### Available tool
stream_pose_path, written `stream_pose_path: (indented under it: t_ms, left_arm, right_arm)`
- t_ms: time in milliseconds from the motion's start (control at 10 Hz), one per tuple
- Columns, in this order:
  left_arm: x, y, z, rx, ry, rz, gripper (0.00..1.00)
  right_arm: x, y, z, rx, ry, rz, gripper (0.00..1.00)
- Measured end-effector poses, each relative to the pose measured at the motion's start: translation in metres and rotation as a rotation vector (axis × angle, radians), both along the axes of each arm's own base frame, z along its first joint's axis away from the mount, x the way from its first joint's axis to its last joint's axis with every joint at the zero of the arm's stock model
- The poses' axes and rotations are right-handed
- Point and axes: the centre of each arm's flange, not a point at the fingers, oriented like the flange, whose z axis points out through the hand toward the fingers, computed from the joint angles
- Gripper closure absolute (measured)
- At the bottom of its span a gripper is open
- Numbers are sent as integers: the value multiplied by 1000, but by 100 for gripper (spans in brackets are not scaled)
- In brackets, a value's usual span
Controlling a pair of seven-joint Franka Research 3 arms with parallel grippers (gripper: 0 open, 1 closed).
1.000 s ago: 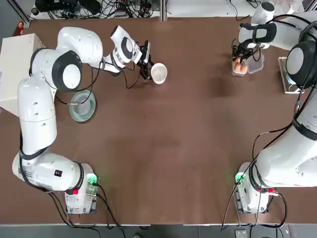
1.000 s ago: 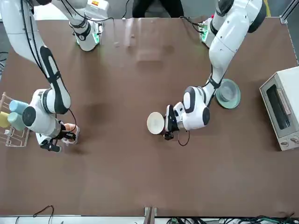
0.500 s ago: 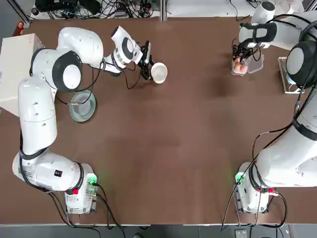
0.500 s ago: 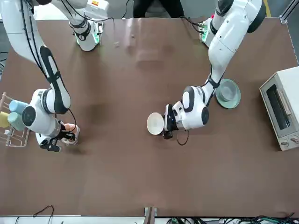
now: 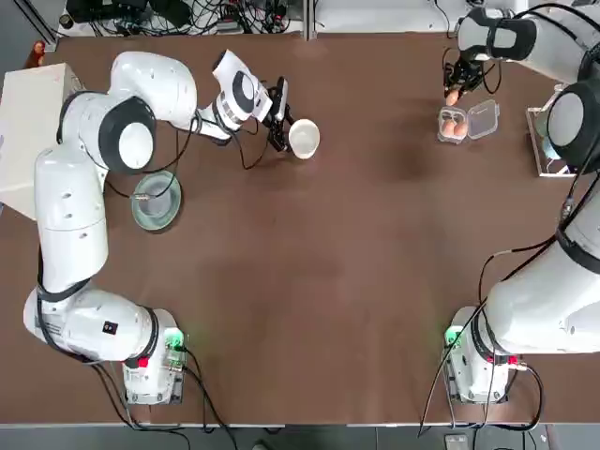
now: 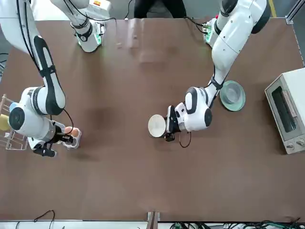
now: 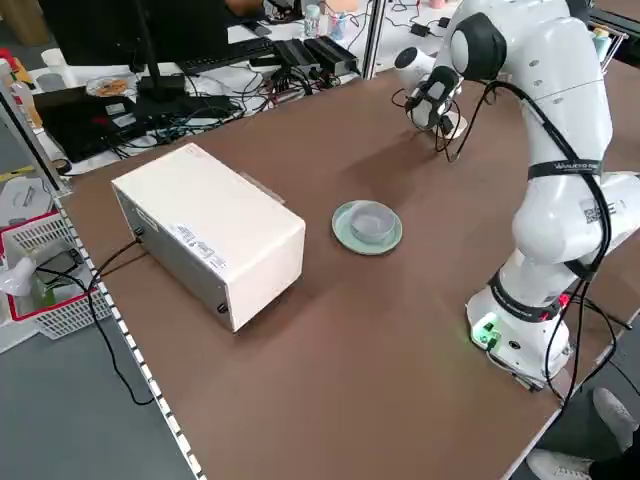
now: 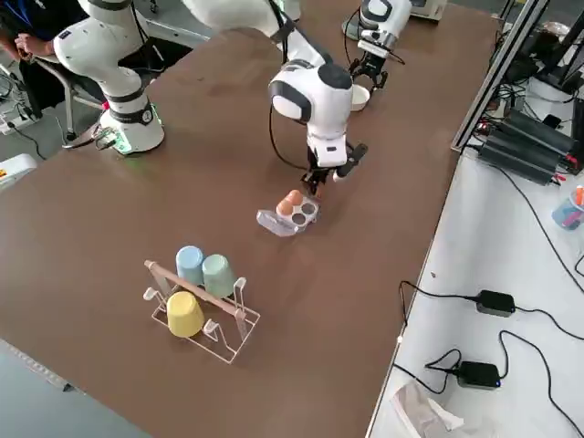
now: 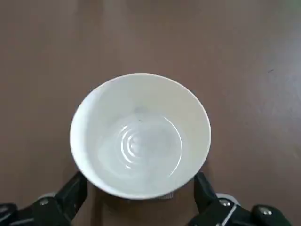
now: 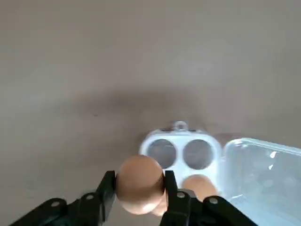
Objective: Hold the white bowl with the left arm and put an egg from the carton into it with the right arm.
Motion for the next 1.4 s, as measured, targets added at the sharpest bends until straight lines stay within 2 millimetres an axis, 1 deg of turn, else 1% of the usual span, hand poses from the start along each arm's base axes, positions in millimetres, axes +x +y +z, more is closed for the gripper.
stream_pose_path:
  t_ms: [100,300,500,700,800,900,1100,1200,1400]
  left_arm:
    - [1,1,0,0,0,3,0]
    - [2,4,0,0,0,7,0]
    - [2,3,0,-1,0,7,0]
    - [1,2,0,-3,1,6,0]
    - [1,1,1,-4,1,5,0]
    - [1,1,0,-5,2,5,0]
    - [0,0,1,-6,3,4,0]
    - [0,-1,1,-8,4,3,0]
    - [-1,-3,2,-11,5,1,0]
  right_arm:
    - [3,21,7,65,-9,-24,53]
    - [3,72,12,210,-13,-83,53]
    - [1,131,18,341,-39,-135,53]
    - [-7,189,20,443,-60,-177,53]
    - [-13,219,16,485,-72,-194,53]
    - [-21,249,9,513,-81,-204,53]
    - [-40,301,-17,534,-94,-210,53]
    - [-51,324,-27,540,-105,-206,53]
    - [-69,359,-35,549,-136,-194,53]
